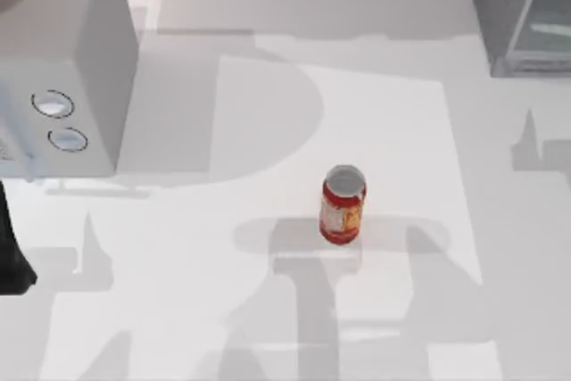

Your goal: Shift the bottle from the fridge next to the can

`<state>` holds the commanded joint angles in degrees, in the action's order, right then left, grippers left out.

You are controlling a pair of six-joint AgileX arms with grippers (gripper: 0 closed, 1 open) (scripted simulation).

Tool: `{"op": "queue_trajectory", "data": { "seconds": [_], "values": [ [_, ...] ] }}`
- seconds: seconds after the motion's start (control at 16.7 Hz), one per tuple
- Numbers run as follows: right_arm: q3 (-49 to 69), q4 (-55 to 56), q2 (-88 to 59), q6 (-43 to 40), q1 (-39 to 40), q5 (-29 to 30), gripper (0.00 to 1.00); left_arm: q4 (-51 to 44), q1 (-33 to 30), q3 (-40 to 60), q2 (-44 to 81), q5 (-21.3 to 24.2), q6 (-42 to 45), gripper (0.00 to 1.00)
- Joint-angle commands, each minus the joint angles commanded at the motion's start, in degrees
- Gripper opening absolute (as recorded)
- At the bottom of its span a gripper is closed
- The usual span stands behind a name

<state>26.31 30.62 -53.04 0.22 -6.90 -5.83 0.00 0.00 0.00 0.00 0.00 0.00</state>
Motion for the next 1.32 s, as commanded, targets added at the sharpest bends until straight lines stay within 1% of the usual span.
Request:
{"op": "queue_trajectory", "data": {
  "seconds": [0.36,0.54,0.66,0.9,1.32],
  "values": [
    [16.8,19.5,-40.6,0.1,-4.3,-3.8,1.00,0.0,0.0,0.0,0.0,0.0,0.0,1.00],
    [23.5,27.3,-55.8,0.2,-6.0,-5.3,1.00,0.0,0.0,0.0,0.0,0.0,0.0,1.00],
    [27.0,31.3,-63.0,0.2,-6.8,-6.1,1.00,0.0,0.0,0.0,0.0,0.0,0.0,1.00],
    [30.6,35.5,-70.1,0.2,-7.8,-6.9,1.00,0.0,0.0,0.0,0.0,0.0,0.0,1.00],
    [31.4,35.2,-70.7,0.2,-7.5,-6.7,1.00,0.0,0.0,0.0,0.0,0.0,0.0,1.00]
  ]
}}
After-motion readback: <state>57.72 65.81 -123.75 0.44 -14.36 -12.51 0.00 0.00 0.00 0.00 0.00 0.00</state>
